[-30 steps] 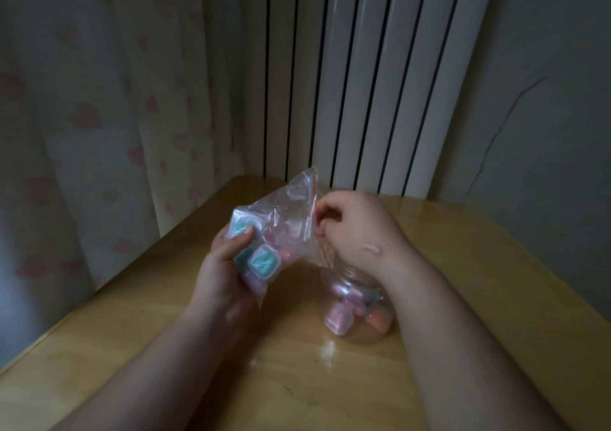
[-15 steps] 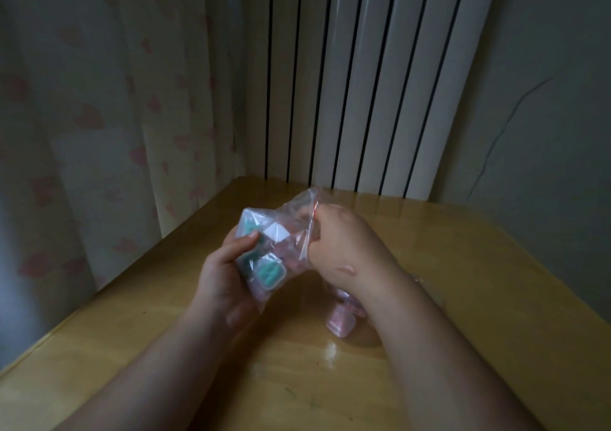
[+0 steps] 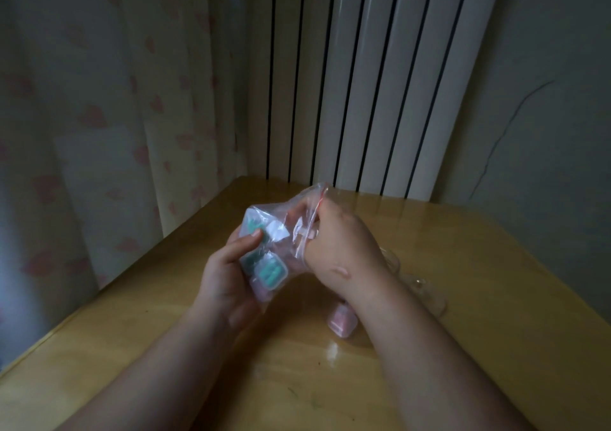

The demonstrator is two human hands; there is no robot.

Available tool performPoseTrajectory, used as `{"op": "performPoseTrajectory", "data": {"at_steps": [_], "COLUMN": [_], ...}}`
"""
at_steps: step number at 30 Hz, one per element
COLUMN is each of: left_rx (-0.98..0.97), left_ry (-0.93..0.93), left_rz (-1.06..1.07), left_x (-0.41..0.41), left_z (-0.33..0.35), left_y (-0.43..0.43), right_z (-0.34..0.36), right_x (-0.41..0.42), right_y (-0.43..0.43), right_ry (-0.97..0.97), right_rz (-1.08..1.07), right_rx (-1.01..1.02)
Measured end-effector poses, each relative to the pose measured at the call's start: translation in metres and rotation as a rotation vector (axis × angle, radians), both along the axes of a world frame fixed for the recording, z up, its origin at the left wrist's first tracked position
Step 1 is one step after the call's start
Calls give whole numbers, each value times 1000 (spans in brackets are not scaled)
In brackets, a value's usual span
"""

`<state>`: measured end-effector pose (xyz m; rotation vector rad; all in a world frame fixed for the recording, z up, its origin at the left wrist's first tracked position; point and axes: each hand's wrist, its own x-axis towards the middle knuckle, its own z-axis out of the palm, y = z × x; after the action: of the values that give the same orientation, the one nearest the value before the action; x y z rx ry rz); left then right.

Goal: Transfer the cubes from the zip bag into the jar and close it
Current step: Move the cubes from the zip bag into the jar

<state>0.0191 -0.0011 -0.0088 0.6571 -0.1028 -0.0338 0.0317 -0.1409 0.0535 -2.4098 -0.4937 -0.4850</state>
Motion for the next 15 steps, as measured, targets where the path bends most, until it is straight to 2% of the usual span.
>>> {"op": "performPoseTrajectory", "data": {"at_steps": [7,15], "left_rx": [40,-40], "left_ry": [-7,27], "left_rz": [-10,8], "left_x": [-1,-2], "left_z": [0,0], "left_y": [-2,-3], "right_z": [1,4], "right_x": [0,0], "right_y": [-4,-9], "right_ry": [18,-1], "right_rz": [-12,-22], "right_rx": [-25,35]}}
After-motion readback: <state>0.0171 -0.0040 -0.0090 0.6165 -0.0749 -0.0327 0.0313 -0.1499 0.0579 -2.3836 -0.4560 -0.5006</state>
